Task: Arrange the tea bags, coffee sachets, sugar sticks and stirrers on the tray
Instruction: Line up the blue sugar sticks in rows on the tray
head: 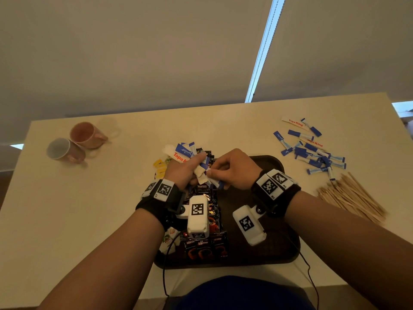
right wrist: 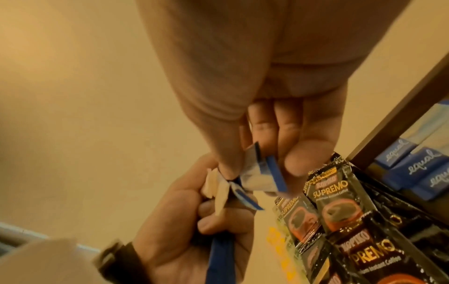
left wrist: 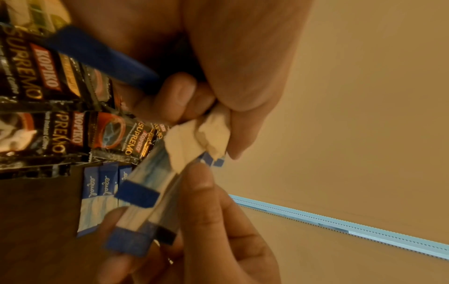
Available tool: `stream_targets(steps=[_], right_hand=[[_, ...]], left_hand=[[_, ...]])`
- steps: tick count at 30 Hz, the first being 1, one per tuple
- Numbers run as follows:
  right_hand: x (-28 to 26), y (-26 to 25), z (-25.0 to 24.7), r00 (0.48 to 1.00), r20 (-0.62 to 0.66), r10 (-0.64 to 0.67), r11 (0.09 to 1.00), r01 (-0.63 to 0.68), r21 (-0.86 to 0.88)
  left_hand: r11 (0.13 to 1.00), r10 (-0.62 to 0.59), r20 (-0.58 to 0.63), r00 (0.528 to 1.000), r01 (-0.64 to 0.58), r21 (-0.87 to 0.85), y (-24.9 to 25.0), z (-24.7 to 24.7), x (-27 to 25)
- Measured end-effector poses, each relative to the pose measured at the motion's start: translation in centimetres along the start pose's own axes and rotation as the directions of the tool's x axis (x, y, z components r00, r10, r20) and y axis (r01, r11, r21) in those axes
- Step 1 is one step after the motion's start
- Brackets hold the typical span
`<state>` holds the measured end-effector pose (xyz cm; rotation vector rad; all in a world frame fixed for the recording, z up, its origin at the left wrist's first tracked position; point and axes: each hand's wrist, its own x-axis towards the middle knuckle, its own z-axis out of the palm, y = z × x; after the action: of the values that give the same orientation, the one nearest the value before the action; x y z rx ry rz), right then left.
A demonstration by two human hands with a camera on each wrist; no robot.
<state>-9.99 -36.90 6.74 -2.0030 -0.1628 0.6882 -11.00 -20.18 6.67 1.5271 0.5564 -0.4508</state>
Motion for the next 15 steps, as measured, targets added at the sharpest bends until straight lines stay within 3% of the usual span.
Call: stream_targets(steps=[7, 15], right_hand=[[-0.99, -0.07, 0.86, 0.994, 0.052, 0.101, 0.948, -0.112, 0.296], [-1.21, 0.45, -0.01, 0.974, 0.057, 0.219, 0.886, -0.224, 0.405]], left_hand=[[1.000, 0.016, 0.013, 1.000, -0.016, -0.010, -0.23, 0.11, -0.10], [0.997, -0.021, -0.044, 0.999, 0.017, -0.079, 0.27, 0.29, -0.55]])
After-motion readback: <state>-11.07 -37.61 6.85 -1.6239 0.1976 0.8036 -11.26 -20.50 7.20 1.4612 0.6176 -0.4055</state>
